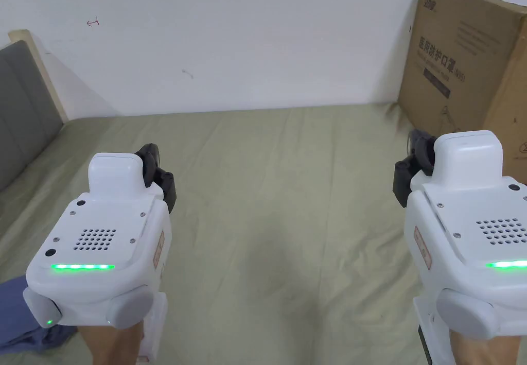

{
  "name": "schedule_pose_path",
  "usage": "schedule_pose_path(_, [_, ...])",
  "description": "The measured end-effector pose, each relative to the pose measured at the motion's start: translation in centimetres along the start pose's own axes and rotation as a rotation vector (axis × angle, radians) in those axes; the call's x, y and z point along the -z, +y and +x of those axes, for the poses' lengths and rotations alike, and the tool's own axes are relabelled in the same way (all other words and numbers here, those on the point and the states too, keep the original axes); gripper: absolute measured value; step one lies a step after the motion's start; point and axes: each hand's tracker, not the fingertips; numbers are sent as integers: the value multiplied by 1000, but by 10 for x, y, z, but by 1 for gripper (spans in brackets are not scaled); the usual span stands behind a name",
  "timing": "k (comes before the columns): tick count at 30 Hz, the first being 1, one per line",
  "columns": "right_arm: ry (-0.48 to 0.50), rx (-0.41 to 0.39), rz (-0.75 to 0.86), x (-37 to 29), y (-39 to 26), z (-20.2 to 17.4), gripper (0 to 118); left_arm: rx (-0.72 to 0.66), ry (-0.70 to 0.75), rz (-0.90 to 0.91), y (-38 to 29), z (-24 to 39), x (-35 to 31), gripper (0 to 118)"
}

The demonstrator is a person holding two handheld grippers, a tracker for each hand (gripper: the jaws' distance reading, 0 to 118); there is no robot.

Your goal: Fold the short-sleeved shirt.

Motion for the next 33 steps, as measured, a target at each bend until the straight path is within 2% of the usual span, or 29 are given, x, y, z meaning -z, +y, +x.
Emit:
schedule_pose_path(1, [-2, -3, -1, 0, 0, 0, 0, -1, 0, 0, 0, 0, 0, 2])
schedule_pose_path(2, [-4, -5, -1, 0, 0, 0, 9, 2, 2, -2, 0, 0, 0, 8])
schedule_pose_path(3, [-5, -6, -2, 0, 0, 0, 27, 3, 6, -4, 1, 1, 0, 21])
schedule_pose_path(4, [-5, -6, -4, 0, 0, 0, 51, 6, 10, -3, 1, 1, 0, 43])
schedule_pose_path(5, [-4, -6, -8, 1, 0, 1, 89, 12, 15, 4, 0, 2, -1, 76])
schedule_pose_path(6, [0, -3, -16, 2, 0, 2, 106, 18, 19, 5, 0, 2, -1, 96])
schedule_pose_path(7, [3, 2, -23, 3, 0, 2, 115, 23, 16, 3, 0, 2, 0, 106])
schedule_pose_path(8, [0, 5, -27, 4, -1, 2, 118, 25, 15, 7, 0, 3, -1, 114])
schedule_pose_path(10, [-12, 12, -3, 2, -2, 2, 118, 29, 20, 18, 0, 4, -2, 118])
schedule_pose_path(33, [-10, 28, -11, 0, 2, 0, 118, 35, 26, 36, 4, 3, -7, 118])
